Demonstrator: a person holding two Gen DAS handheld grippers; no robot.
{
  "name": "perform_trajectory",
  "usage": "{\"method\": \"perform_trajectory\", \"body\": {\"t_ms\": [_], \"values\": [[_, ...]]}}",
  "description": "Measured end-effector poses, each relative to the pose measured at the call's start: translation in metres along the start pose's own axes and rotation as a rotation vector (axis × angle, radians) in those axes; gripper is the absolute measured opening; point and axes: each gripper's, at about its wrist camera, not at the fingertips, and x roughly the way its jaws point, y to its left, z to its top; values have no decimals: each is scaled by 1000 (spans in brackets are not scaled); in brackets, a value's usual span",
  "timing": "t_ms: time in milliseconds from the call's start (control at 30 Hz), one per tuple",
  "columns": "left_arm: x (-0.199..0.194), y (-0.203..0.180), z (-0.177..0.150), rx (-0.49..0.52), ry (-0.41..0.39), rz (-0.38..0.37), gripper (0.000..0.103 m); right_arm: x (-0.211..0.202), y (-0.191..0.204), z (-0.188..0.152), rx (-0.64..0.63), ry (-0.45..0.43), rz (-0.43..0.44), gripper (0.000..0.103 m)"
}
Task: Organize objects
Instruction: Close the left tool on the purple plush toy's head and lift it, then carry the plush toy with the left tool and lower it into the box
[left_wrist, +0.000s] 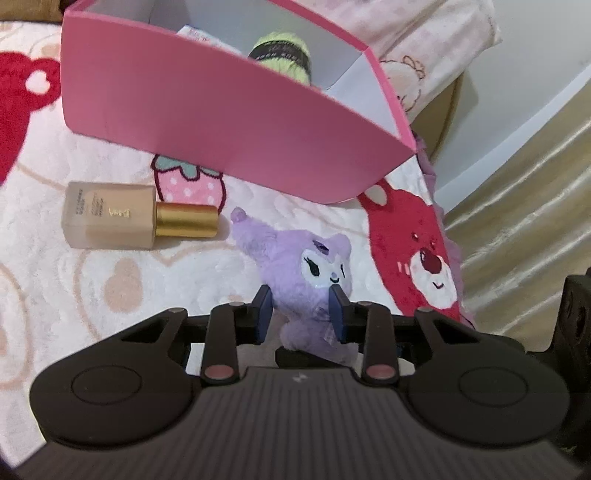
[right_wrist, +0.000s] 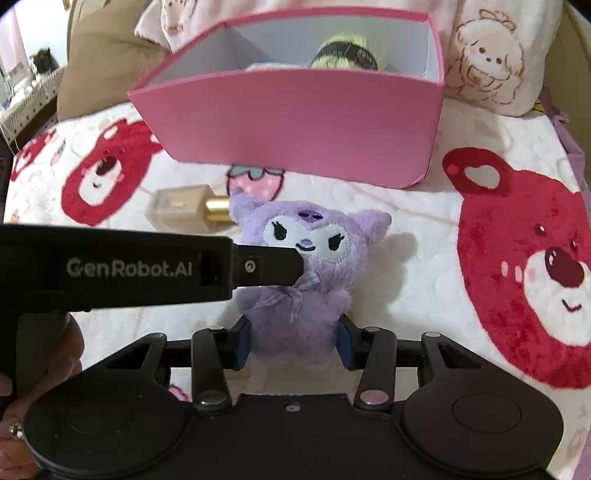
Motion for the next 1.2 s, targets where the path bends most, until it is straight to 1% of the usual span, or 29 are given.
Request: {"method": "perform_trajectory", "body": {"t_ms": [67,233,367,433,533,600,700,767,900,1000,1100,1133,1200], "values": [[-7,-4,1,19,13,9,31,-7,3,-4,16,-17,2,50],[-31,-13,5,22,34,-4,31,-32,19,-10,-18,-74,-25,50],[-59,-22,11,33,36,-13,31,-58,31,-7,-31,-99,-27,50],[-74,-29,16,38,35,1,31,-70,40,-3,-46,-104,-30,50],[-98,-35,26,23,12,8,31,-89,54,9,-85,-126,-38,50],[-114,-40,36,32,-10,14,31,-102,64,20,-105,-141,-41,50],[-137,-44,54,42,-22,39,31,-115,71,42,-95,-138,-3,50],[-149,-45,70,47,-33,50,32,-120,78,57,-105,-142,7,50],[-162,-43,96,66,-81,83,32,-121,90,91,-125,-135,25,50],[-161,-41,117,73,-99,96,32,-116,91,117,-113,-127,41,50],[-152,-32,143,7,-80,115,33,-104,86,143,-67,-86,85,50],[-146,-29,154,-1,-73,122,33,-99,84,151,-57,-72,97,50],[-134,-23,170,-21,-55,123,33,-87,81,167,-61,-48,89,50]]}}
